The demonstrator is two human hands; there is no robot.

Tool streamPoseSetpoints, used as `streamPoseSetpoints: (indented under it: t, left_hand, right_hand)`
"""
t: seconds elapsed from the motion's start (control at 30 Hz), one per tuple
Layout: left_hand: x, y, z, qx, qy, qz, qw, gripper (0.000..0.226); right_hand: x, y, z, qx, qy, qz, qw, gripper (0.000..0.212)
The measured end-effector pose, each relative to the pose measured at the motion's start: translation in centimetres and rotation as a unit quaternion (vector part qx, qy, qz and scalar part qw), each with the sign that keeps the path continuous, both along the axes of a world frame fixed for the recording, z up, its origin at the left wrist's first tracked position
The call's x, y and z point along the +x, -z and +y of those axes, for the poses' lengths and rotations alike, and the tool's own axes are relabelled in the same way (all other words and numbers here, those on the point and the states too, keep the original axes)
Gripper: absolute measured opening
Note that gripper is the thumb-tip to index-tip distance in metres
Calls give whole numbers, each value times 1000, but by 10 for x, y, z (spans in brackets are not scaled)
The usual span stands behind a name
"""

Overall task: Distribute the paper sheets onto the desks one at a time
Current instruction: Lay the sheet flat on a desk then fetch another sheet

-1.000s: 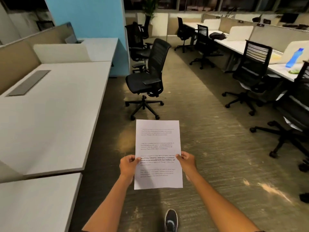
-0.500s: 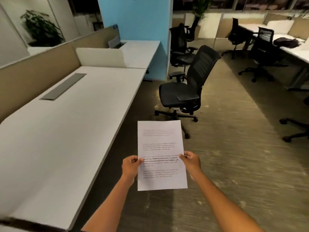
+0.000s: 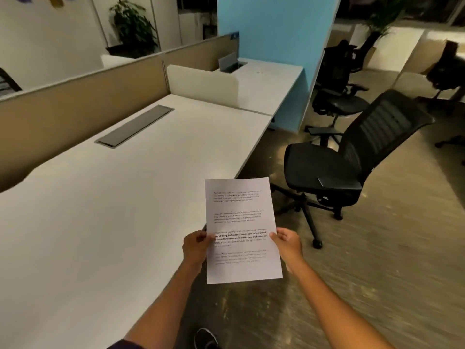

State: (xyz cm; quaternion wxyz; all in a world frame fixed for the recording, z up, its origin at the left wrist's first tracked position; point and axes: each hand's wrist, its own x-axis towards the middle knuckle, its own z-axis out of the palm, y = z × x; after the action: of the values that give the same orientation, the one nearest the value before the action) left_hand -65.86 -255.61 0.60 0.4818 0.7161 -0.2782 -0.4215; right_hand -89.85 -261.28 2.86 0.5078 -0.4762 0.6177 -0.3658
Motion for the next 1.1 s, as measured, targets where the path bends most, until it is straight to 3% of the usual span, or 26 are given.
streamPoseSetpoints:
  t: [0.13, 0.33, 0.47, 0.7, 1.1]
  left_hand:
    - [50, -6, -79, -16, -10, 12, 1000, 5]
    - [110, -8, -134, -13, -41, 4, 999, 12]
    - [132, -6, -145, -6, -75, 5, 997, 15]
    - [188, 1, -169, 14, -187, 5, 982, 14]
    - [228, -13, -213, 37, -289, -21, 956, 42]
  right_hand:
    - [51, -17, -88, -18, -33, 12, 999, 9]
    - [116, -19, -174, -15, -64, 34, 997, 11]
    - [152, -18, -210, -15, -94, 40, 995, 9]
    - [246, -4, -292, -25, -200, 99, 975, 24]
    - [357, 6, -387, -62, -326, 120, 936, 28]
